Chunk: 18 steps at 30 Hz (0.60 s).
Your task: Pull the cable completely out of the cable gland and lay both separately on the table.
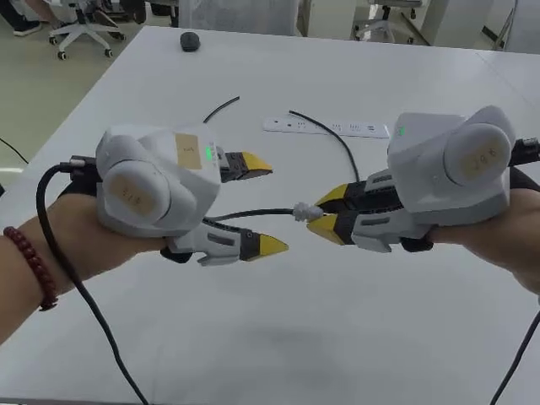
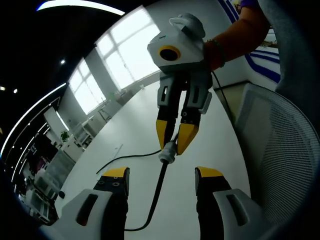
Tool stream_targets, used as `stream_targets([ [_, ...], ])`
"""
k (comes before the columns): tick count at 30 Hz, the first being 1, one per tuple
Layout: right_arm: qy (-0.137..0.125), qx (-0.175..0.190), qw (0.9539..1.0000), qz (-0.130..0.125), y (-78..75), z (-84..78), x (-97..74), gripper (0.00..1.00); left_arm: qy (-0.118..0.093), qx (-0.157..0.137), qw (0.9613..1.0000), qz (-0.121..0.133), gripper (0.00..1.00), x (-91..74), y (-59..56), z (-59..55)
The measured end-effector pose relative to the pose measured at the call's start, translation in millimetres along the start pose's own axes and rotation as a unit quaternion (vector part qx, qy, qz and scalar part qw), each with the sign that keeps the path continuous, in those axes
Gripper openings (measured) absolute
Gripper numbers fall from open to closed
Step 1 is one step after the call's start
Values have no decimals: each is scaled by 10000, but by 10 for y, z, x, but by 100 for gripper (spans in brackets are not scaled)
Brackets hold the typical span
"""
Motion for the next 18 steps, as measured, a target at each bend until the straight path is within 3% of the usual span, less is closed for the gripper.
stream_targets([
  [4,10,-33,10000,2,41,17,-21,8,61,492,9986,-184,51,33,-5,72],
  [9,34,-62,10000,-27,61,22,-45,8,140,876,9953,-380,48,70,-23,144],
  [18,25,-58,10000,-58,77,33,-82,8,320,1498,9854,-740,45,161,-60,189],
])
Point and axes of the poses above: the centre of the closed fingertips' face, and the gripper's own axes: x roughly forward along the fingers, y roughly to its left, z roughly out of its top, the point moved 8 cm from there along -x, roughly backward along the fingers, and after that the axes turned 10 degrees about y, right-handed, at the moved point
